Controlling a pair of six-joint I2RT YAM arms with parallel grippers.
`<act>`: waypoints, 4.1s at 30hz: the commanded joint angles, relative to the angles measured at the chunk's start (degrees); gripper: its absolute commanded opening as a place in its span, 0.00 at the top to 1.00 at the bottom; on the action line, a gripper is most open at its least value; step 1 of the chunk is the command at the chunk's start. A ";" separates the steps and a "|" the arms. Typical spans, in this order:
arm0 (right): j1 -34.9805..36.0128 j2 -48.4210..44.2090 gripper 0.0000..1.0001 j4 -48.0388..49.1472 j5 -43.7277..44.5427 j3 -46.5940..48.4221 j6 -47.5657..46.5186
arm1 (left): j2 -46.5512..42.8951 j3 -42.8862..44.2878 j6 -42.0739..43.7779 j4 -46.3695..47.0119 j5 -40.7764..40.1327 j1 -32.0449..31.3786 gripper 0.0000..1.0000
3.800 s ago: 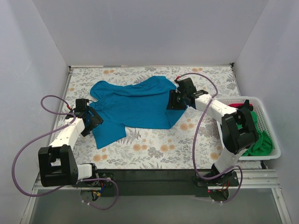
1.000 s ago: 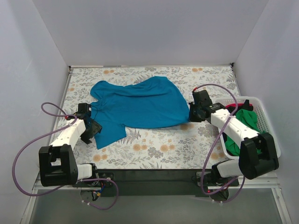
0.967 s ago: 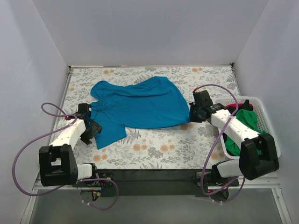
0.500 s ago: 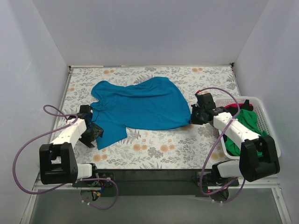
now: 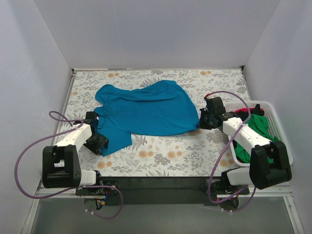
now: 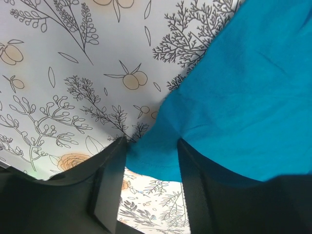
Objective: Fold and stack the t-shirts
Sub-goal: Flatten the tshirt out, then fold the tshirt
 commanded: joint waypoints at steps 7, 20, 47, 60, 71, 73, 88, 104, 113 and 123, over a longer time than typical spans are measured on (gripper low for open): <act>-1.08 -0.92 0.99 1.37 -0.25 0.23 0.32 | -0.50 -0.03 -0.36 1.40 -2.20 -0.27 1.00; -5.47 4.96 0.99 -7.06 5.90 33.43 -3.27 | 13.02 59.88 7.28 -4.30 -15.29 3.16 1.00; -2.58 -27.37 0.99 -2.76 5.29 45.41 -20.33 | -19.10 80.60 32.58 11.11 -44.49 -15.47 1.00; -1.61 -23.35 0.99 -1.44 2.21 40.06 -22.53 | -16.78 64.08 43.23 24.51 -36.85 -18.72 1.00; -2.83 0.18 0.99 10.41 8.98 23.18 -22.36 | 5.88 36.91 39.30 44.63 -29.38 -16.88 1.00; -3.89 3.72 0.99 14.71 7.75 21.33 -21.65 | 10.98 34.88 37.62 48.13 -27.88 -15.74 1.00; -9.60 27.37 0.99 24.40 -3.32 26.95 -21.48 | 32.79 38.55 26.53 46.23 -6.52 -6.95 1.00; -13.12 28.26 0.99 17.11 -9.92 31.09 -21.48 | 32.99 55.88 12.65 15.65 -6.25 -5.46 1.00; -14.97 26.06 0.99 14.30 -8.86 29.06 -17.61 | 23.59 47.00 5.44 10.72 -4.85 -3.70 1.00; -15.06 23.42 0.99 12.01 -8.77 25.64 -15.85 | 15.24 36.02 1.05 9.83 -0.80 -3.08 1.00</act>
